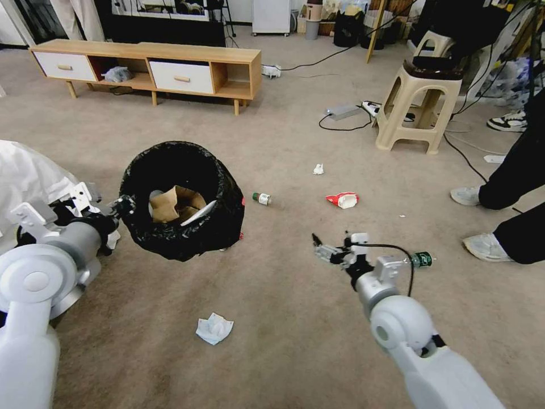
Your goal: Pick up the trash bin and place the garbage on the floor into it.
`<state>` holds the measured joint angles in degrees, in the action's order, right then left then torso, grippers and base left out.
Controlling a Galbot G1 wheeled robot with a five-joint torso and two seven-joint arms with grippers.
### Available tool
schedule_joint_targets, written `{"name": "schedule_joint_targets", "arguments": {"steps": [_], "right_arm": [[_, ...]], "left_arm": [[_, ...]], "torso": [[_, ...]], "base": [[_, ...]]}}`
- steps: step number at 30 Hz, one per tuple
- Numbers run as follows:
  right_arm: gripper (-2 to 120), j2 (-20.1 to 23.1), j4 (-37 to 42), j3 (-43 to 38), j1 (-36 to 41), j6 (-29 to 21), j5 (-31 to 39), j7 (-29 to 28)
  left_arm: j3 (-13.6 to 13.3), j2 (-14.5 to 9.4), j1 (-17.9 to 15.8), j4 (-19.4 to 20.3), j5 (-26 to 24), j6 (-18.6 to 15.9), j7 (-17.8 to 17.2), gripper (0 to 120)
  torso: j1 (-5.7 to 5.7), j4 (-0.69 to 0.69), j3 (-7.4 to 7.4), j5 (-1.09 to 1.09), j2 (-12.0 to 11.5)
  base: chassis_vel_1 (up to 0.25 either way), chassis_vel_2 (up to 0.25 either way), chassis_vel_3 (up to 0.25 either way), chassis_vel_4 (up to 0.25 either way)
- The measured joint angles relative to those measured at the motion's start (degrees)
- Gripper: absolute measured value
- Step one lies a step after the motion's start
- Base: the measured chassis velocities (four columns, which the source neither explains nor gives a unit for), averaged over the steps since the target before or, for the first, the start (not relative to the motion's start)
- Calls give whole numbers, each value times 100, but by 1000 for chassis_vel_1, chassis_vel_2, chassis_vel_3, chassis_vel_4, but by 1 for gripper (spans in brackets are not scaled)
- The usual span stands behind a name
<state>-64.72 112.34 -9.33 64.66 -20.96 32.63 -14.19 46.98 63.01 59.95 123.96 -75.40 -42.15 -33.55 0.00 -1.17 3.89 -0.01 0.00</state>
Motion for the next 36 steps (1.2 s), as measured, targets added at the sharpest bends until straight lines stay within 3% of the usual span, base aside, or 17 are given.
{"name": "schedule_joint_targets", "arguments": {"steps": [26,36], "right_arm": [[100,352,-980,2568,-1156,364,-27,126],[100,518,-1271,3370,-1477,557,95,242]], "left_arm": [[136,74,107,101,5,2,-1,0],[-12,197,107,10,133,3,78,0]], "torso": [[0,0,0,0,0],[0,-1,0,1,0]], "base": [[0,0,0,0],[0,0,0,0]]}}
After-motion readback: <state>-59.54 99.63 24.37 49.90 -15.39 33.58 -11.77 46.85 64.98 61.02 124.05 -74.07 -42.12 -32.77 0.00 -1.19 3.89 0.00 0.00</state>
